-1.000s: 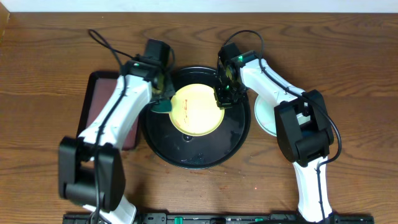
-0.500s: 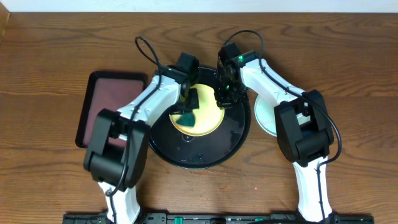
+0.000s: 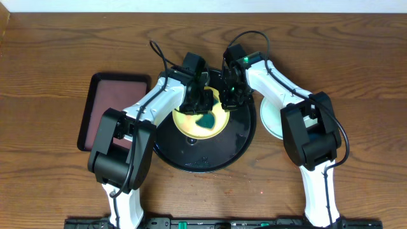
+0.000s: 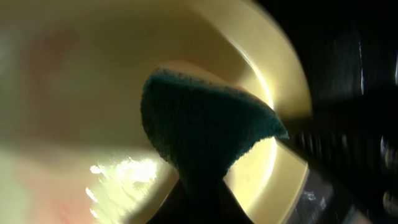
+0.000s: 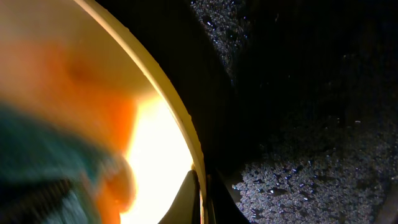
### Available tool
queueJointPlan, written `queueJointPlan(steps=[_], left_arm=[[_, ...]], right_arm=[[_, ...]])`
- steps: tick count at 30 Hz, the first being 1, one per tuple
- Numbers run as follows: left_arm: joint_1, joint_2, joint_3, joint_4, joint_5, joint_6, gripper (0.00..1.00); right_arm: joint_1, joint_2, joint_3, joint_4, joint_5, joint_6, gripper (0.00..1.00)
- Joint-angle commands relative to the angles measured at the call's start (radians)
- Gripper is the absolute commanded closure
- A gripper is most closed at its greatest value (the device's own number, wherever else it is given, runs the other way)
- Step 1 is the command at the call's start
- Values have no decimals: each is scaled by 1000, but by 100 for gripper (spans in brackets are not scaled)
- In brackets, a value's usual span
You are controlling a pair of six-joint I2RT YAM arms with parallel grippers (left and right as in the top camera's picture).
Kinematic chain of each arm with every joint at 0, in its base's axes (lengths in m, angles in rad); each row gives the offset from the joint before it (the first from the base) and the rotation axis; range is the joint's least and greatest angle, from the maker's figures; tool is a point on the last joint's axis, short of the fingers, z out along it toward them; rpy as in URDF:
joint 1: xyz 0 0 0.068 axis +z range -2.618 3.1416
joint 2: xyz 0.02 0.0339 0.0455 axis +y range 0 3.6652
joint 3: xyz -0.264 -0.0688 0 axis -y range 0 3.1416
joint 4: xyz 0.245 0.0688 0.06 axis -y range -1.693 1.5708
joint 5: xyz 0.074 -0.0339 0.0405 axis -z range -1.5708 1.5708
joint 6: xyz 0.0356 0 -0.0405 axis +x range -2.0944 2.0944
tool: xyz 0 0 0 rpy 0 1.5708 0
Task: Clean dirty plates on tray and stack at the side
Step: 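Scrub the yellow plate with the sponge while the right gripper holds its rim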
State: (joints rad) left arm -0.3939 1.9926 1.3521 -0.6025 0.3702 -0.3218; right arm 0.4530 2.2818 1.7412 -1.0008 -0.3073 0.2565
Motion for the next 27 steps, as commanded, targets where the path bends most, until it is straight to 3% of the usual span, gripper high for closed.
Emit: queueJointPlan(steps=[1,6,13,15,17,20,23,27], left_arm=[[16,14,-6,13,-275,-137,92],[17,14,-6,-58,-546,-272,93],[14,14,-6,-219,-572,-293,93],[11,14,-6,-250,-515,-255,92],[10,14,-6,-253,-381,-144,93],[10,14,-6,-223,-48,68,93],[10,14,-6,-176,148,177,93],[10,14,-6,-90,122,179,93]], right_arm=[[18,44,-36,14,34,9,99],[19,44,-36,14,38,9,99],[19,44,-36,14,38,9,99],[19,44,-36,14,38,9,99],[19,44,-36,14,38,9,99],[19,44,-36,14,38,9,99],[19,44,-36,14,38,9,99],[19,44,-36,14,38,9,99]])
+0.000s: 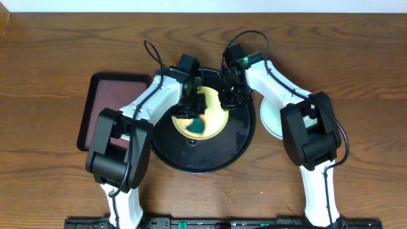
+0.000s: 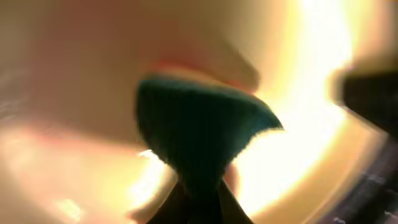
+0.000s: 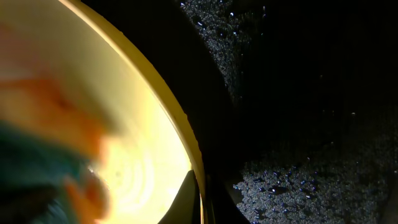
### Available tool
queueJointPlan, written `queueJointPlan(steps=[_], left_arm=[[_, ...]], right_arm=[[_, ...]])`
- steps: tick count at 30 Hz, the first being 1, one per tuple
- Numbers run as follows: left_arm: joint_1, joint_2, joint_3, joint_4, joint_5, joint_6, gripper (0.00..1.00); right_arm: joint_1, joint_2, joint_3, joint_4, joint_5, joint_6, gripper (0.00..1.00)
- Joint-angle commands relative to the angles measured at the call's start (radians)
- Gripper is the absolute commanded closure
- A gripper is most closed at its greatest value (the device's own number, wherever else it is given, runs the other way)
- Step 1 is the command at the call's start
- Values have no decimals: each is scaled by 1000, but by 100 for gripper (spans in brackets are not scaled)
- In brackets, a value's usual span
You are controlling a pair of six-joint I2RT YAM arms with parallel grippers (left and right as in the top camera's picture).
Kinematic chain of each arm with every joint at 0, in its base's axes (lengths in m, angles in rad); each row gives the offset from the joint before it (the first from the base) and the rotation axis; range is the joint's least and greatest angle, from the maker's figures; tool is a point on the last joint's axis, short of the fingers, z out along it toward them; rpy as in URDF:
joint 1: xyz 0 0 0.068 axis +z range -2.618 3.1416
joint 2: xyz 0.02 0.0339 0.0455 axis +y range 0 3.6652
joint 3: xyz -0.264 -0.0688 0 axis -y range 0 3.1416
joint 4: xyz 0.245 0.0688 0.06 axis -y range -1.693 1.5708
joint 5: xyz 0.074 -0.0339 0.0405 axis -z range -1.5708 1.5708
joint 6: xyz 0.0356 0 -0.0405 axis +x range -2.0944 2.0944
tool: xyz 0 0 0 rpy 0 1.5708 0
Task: Clean dirty plates on tray and stack at the side
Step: 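Scrub the yellow plate with the sponge while the right gripper holds its rim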
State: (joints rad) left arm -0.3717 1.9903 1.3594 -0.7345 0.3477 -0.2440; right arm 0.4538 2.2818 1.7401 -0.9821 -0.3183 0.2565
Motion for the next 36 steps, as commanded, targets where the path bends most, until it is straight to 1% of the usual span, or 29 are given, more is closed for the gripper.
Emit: queueJointPlan(steps=[1,3,7,10,11,13,15,16,19,21,22,24,25,28,31,34,36], left_arm=[[-12,16,-13,66,101,87,92],[-12,16,-13,100,-25,19,92],[-11,16,-13,111,-384,-162,92],[-11,16,-13,21,-657,-378,93],[-11,16,-13,-7,-690,-413,92],[-11,16,-13,-42,-694,-428,92],[-14,16,-13,-77,-647,-426,93],[-15,16,-13,-88,-599,-412,93],[-17,16,-13,-89,-372,-278,93],[-17,16,-13,-74,-167,-152,93],[-17,16,-13,-62,-1,-54,93],[-17,16,-13,-47,151,28,93],[-17,16,-13,-40,187,43,93],[-16,16,-13,-2,180,45,93],[-14,16,-13,61,107,34,92],[-15,16,-13,121,-83,-53,93],[-14,16,-13,137,-254,-138,93]], right_arm=[[19,44,-35,-5,49,9,99],[19,44,-35,-4,49,9,99],[18,44,-35,-5,49,9,99],[19,44,-35,-5,49,9,99],[18,44,-35,-5,49,9,99],[19,44,-35,-5,49,9,99],[18,44,-35,-4,49,9,99],[19,44,-35,-4,49,9,99],[18,44,-35,-4,49,9,99],[18,44,-35,-4,49,9,99],[19,44,-35,-4,49,9,99],[19,44,-35,-4,49,9,99],[18,44,-35,-4,48,9,99],[19,44,-35,-5,48,9,99],[18,44,-35,-4,48,9,99],[19,44,-35,-5,48,9,99],[19,44,-35,-5,48,9,99]])
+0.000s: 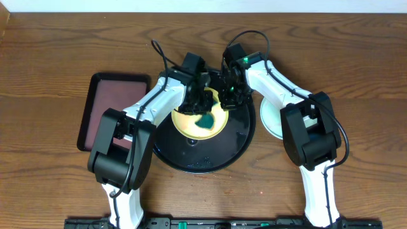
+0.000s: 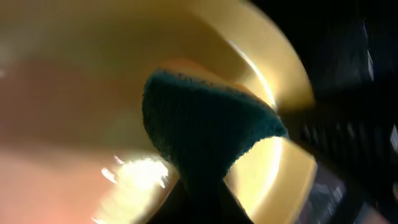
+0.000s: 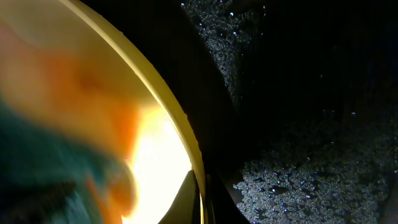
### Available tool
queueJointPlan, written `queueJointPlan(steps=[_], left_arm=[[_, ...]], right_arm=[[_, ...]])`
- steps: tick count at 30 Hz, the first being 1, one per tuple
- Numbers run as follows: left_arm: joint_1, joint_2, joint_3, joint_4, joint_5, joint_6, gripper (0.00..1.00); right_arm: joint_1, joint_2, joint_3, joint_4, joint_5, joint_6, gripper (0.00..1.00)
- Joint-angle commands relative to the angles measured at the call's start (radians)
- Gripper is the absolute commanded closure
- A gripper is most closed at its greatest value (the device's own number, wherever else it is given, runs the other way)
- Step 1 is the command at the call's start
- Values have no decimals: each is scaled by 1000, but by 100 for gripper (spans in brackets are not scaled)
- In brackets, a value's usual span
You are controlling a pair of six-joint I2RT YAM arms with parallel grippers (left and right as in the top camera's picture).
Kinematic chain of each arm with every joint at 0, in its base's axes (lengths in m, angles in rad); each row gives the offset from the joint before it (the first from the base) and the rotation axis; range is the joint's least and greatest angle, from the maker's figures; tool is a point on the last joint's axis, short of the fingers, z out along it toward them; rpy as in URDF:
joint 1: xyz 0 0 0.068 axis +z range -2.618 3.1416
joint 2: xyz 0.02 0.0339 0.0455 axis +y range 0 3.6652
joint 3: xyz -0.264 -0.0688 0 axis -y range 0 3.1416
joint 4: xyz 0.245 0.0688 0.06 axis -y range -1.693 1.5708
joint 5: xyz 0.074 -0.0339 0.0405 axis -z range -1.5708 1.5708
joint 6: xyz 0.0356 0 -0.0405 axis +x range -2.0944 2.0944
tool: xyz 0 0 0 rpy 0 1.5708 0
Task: Clean dirty plates on tray and stack at the side
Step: 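Scrub the yellow plate with the sponge while the right gripper holds its rim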
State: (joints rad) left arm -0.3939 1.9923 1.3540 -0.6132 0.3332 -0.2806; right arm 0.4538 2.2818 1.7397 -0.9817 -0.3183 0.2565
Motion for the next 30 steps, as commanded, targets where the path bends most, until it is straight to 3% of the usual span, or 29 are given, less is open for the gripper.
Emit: queueJointPlan(steps=[1,5,9,12,17,19,22,26,30], left_arm=[[8,14,-8,13,-330,-149,92],[7,14,-8,-64,-619,-373,93],[6,14,-8,-129,-574,-389,93],[5,14,-8,-167,-354,-269,93],[3,14,-8,-167,254,53,92],[3,14,-8,-152,334,90,92],[5,14,-8,-94,298,93,93],[5,14,-8,3,134,88,92],[6,14,-8,32,-211,-77,92]], right_arm=[[19,44,-35,-5,49,9,99],[19,44,-35,-5,48,9,99],[19,44,-35,-5,48,9,99],[18,44,-35,-5,48,9,99],[18,44,-35,-6,49,8,99],[18,44,-35,-8,49,8,99],[18,44,-35,-10,52,8,99],[18,44,-35,-12,52,8,99],[18,44,-35,-11,52,8,99]])
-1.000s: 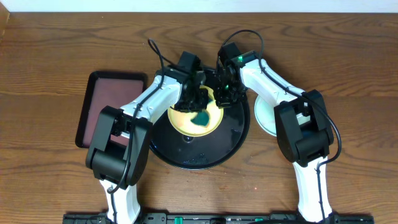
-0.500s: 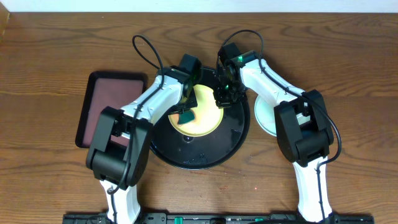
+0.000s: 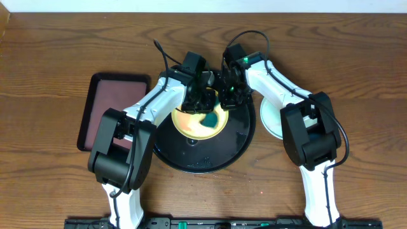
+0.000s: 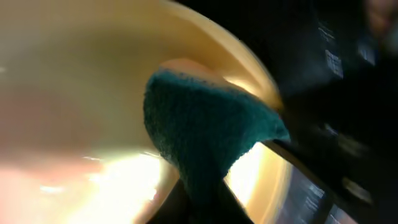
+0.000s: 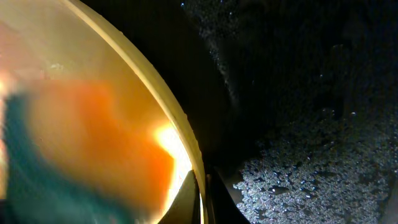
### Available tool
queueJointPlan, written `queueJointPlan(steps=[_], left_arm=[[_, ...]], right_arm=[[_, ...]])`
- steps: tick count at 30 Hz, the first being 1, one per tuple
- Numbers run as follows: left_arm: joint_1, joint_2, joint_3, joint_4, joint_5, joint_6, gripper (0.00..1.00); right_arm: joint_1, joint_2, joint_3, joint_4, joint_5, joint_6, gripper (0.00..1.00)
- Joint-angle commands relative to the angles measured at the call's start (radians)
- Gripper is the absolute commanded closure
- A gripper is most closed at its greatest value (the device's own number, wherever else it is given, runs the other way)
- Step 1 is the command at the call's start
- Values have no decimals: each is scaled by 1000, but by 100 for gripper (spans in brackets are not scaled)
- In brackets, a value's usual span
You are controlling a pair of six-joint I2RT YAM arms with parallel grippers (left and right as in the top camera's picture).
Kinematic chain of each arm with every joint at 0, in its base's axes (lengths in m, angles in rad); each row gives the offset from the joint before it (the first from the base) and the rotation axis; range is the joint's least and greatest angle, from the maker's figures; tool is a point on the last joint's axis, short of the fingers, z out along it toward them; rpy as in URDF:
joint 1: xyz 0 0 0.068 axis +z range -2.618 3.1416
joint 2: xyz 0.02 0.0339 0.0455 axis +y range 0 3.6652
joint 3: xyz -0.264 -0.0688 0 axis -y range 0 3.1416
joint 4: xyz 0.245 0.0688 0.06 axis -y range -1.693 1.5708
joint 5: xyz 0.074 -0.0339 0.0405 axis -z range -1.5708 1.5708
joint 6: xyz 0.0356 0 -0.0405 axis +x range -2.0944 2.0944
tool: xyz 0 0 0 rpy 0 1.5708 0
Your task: Clean dirty plates on tray and stack at the side
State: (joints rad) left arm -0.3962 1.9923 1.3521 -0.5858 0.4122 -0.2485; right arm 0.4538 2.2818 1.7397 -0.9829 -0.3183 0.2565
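Note:
A yellow plate [image 3: 197,126] lies in the round black tray [image 3: 203,156]. My left gripper [image 4: 200,202] is shut on a teal and orange sponge [image 4: 202,134], pressed on the plate's far right part near the rim. The sponge [image 3: 206,118] shows teal from overhead. My right gripper [image 5: 203,193] is shut on the yellow plate's rim [image 5: 183,134], one finger inside and one outside. The sponge's orange side [image 5: 106,134] fills the plate's inside in the right wrist view.
A dark red rectangular tray [image 3: 111,108] lies to the left of the black tray. A pale plate [image 3: 270,121] rests on the wood to the right, partly under my right arm. The black tray's wet bottom [image 5: 311,180] glistens with droplets.
The left gripper with the sponge has shifted slightly toward the plate's far right rim, closer to the right gripper. The right gripper still clamps the rim in the same place.
The sponge was on the plate's right part, then further left and nearer the middle, then back to the right, and now close to the far right rim. All the while my right gripper has kept its hold on the plate's rim.

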Motion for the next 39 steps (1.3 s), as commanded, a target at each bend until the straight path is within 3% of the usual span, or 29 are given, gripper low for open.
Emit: queueJointPlan(steps=[1,5,8,17,23,28,39], left_arm=[[9,14,-6,-1,-370,-150,92],[16,12,-2,-67,-629,-275,93],[29,-8,23,-172,-709,-299,93],[89,-219,41,-325,-708,-260,93],[156,-385,40,-352,-709,-253,92],[214,-414,37,-352,-709,-253,93],[264,-409,-8,-348,-710,-254,93]], right_arm=[[18,44,-35,-10,52,8,99],[18,44,-35,-12,53,8,99],[18,44,-35,-11,53,8,99],[18,43,-34,-10,52,8,99],[18,22,-32,-11,52,7,99],[19,-59,-32,-8,69,-34,99],[124,-297,-32,-8,507,-33,99]])
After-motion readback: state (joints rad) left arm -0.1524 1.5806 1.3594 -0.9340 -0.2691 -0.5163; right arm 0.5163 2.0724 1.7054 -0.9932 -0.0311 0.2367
